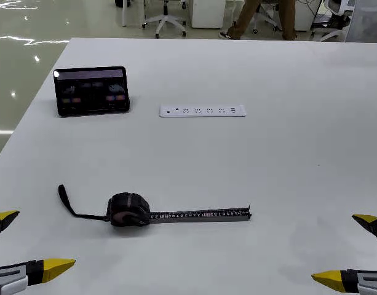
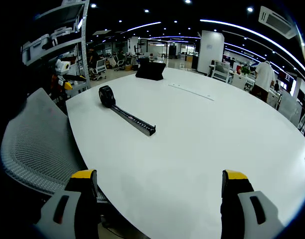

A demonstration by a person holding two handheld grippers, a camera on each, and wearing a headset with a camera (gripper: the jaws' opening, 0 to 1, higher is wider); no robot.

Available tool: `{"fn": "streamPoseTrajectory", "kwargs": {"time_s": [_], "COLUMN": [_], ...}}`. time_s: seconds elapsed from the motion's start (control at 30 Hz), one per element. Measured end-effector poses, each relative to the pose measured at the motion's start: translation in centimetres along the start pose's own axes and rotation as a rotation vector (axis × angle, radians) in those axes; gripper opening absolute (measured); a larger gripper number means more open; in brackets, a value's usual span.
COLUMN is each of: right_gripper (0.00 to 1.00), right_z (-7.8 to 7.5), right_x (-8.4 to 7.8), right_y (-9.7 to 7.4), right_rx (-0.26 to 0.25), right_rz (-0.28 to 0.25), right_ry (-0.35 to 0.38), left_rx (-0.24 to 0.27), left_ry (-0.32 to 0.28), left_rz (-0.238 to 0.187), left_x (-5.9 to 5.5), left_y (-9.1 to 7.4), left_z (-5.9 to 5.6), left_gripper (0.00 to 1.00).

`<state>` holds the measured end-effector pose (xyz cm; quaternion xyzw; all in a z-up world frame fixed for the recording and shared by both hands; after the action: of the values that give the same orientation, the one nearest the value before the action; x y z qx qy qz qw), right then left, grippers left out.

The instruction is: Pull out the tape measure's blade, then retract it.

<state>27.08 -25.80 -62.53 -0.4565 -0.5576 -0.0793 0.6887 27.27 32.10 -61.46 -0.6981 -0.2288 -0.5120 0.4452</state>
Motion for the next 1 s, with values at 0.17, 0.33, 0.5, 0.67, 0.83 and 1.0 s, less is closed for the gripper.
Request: {"fn": "streamPoseTrajectory", "kwargs": {"time_s": [0.17,0.33,0.5,0.67,0.83,1.0], "right_gripper": [1.0,1.0,1.0,1.0,1.0,1.0], "right_z": [-0.2,0.0,0.3,0.6,0.8,0.7], "right_x": [0.1,0.2,-0.1,-0.4,-0.4,-0.1], "right_y": [-0.2,-0.4,-0.2,0.1,0.2,0.0], "right_rx": [-0.004,0.002,0.017,0.029,0.04,0.045], "right_rz": [-0.002,0.003,0.012,0.018,0.035,0.046], "right_ry": [-0.016,-0.029,-0.031,-0.032,-0.054,-0.072], "left_rx": [0.0,-0.002,0.011,0.019,0.03,0.034], "left_ry": [0.005,0.013,0.009,0.018,-0.004,-0.02], "left_rz": [0.007,0.013,0.023,-0.004,0.028,0.03], "left_x": [0.0,0.0,-0.2,-0.3,-1.0,-0.5], "left_y": [0.0,-0.3,-0.4,-0.7,-0.5,0.4], "left_z": [0.0,-0.2,-0.1,-0.3,-0.2,-0.7], "left_gripper": [1.0,1.0,1.0,1.0,1.0,1.0]}}
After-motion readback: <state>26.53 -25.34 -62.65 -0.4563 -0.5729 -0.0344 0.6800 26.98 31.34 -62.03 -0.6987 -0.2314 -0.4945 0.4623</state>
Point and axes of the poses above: the centre of the closed fingertips' face, and the gripper's own axes: y roughly forward along the fingers, z roughly to its left, x roughly out of its top, the point moved 7 cm from there along -y, roughly backward along the fingers, and after that the axes turned 6 degrees about -z, right-handed, at the moved point
